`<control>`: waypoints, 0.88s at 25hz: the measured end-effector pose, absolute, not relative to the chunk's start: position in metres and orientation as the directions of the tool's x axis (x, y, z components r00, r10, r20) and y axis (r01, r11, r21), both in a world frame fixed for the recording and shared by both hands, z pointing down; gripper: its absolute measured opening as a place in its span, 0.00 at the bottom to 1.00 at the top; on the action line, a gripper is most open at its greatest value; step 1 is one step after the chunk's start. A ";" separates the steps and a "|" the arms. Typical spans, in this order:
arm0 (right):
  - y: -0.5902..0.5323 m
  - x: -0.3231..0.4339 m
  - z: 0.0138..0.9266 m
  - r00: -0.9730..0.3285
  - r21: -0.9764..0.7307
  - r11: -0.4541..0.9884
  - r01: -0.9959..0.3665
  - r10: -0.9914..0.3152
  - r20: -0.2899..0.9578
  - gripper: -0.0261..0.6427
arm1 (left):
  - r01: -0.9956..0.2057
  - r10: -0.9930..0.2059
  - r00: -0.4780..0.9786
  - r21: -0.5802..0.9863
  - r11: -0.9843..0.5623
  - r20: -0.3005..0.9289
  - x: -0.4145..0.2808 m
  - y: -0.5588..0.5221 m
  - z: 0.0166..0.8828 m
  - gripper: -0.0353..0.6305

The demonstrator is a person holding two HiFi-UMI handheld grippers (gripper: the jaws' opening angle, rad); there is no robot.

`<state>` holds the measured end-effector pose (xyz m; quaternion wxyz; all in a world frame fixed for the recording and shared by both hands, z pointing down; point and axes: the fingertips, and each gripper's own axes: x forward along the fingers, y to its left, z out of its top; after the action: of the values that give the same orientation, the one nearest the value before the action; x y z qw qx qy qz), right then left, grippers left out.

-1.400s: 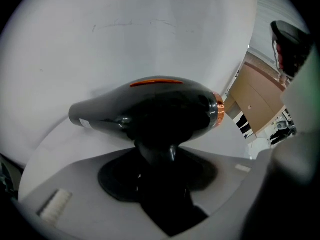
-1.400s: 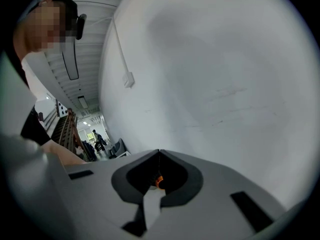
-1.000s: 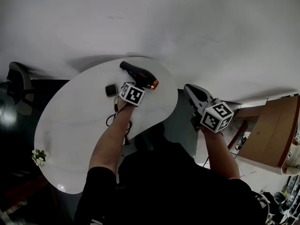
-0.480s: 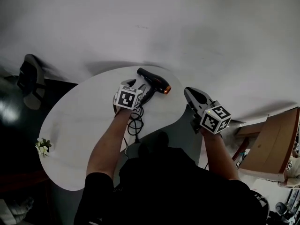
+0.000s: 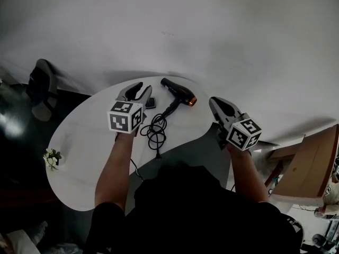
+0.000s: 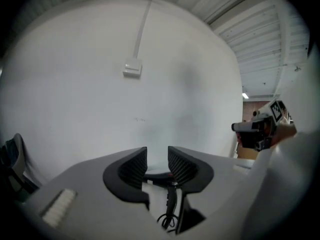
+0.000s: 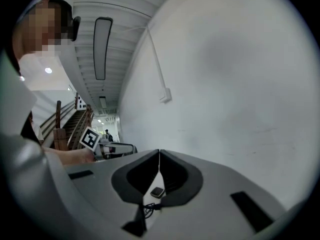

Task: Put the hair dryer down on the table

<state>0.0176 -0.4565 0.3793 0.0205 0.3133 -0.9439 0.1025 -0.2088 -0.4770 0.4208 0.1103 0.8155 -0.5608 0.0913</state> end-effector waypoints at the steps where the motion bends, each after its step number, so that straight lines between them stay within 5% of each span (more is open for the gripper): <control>1: -0.458 0.019 0.375 -0.808 -0.178 0.789 -0.588 -0.582 0.089 0.06 | -0.936 -0.905 0.352 0.080 -0.343 0.239 -0.209 -0.471 0.407 0.25; 11: -0.465 0.049 0.342 -0.846 -0.140 0.838 -0.528 -0.533 0.001 0.06 | -0.933 -0.935 0.355 0.067 -0.354 -0.009 -0.186 -0.439 0.329 0.11; 22: -0.468 0.047 0.351 -0.862 -0.131 0.853 -0.504 -0.506 0.019 0.06 | -0.935 -0.934 0.349 0.095 -0.342 0.073 -0.174 -0.444 0.355 0.07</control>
<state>0.0468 -0.4679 0.3508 -0.0079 0.2625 -0.9626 0.0659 -0.1736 -0.4442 0.3547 0.0597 0.8191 -0.5705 0.0028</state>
